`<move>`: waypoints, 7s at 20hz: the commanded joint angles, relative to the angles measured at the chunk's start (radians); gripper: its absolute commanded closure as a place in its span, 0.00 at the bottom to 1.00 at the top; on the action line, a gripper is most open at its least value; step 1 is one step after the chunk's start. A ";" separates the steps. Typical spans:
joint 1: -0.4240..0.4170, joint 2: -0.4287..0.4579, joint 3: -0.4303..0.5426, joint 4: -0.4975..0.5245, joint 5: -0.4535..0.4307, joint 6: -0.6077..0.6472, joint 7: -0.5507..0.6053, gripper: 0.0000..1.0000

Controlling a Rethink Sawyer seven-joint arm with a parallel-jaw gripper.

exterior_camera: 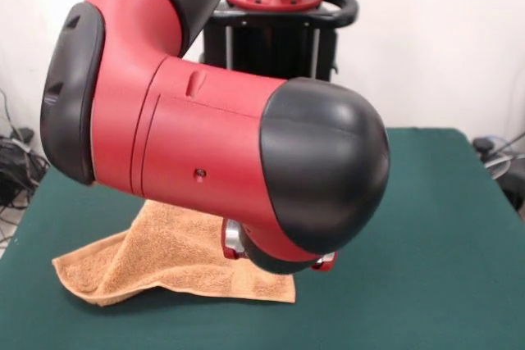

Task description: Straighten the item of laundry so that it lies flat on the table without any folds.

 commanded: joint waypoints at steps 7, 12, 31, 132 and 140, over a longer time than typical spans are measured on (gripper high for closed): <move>0.010 0.187 0.014 0.006 -0.086 -0.129 0.182 0.00; 0.003 0.216 0.039 -0.011 -0.076 -0.181 0.181 0.00; 0.002 0.187 0.074 0.049 -0.062 -0.453 0.347 0.00; 0.154 -0.433 -0.408 0.859 0.409 -0.741 0.050 1.00; 0.135 -0.533 -0.367 0.925 0.370 -0.721 0.033 1.00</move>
